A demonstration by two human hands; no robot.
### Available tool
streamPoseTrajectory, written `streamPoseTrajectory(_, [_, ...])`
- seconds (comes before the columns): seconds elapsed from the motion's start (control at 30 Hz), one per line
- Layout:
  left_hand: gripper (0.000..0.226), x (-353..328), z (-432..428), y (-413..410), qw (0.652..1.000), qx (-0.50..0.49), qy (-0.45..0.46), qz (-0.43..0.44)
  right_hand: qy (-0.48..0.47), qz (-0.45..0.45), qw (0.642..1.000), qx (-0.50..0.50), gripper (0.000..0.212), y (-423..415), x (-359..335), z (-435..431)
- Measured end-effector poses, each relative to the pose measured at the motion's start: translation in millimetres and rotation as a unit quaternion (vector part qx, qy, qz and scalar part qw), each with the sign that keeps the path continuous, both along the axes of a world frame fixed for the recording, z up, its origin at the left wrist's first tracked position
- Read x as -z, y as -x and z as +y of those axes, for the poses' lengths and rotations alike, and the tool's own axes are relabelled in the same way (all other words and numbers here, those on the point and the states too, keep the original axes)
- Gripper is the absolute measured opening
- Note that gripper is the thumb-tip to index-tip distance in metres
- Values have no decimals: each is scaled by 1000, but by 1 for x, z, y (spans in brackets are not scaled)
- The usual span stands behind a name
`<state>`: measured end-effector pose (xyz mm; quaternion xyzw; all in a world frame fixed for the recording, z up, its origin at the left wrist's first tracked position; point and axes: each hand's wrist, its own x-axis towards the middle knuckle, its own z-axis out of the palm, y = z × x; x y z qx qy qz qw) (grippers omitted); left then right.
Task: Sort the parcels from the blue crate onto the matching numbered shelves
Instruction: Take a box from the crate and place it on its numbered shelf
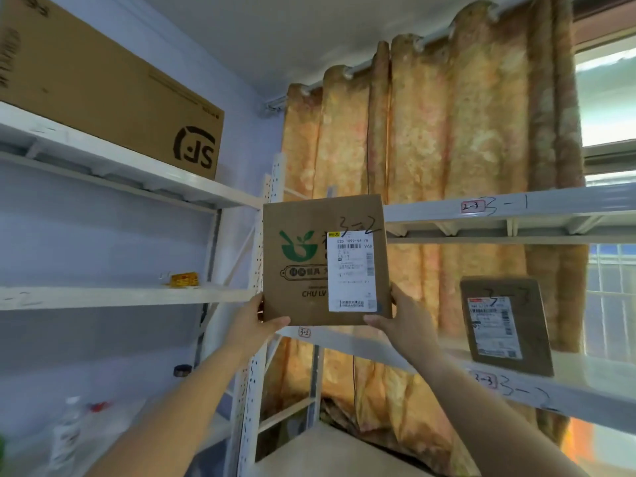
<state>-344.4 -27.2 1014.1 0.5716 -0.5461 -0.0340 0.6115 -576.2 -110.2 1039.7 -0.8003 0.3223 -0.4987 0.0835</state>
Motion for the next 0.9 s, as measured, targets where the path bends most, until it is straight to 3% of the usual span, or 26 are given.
streamPoseTrajectory(0.43, [51,2,-62,-63,999,-30,35,2,41,-7,999,-21,64,-64,11,-73])
streamPoseTrajectory(0.7, [50,11,-171,-149,995,-9,33,96,27,11,999,26,73,-145,6,-163])
streamPoseTrajectory(0.9, [66,15,-253,-174,978,123,29,167,4,-22,997,71,72,-184,28,-225])
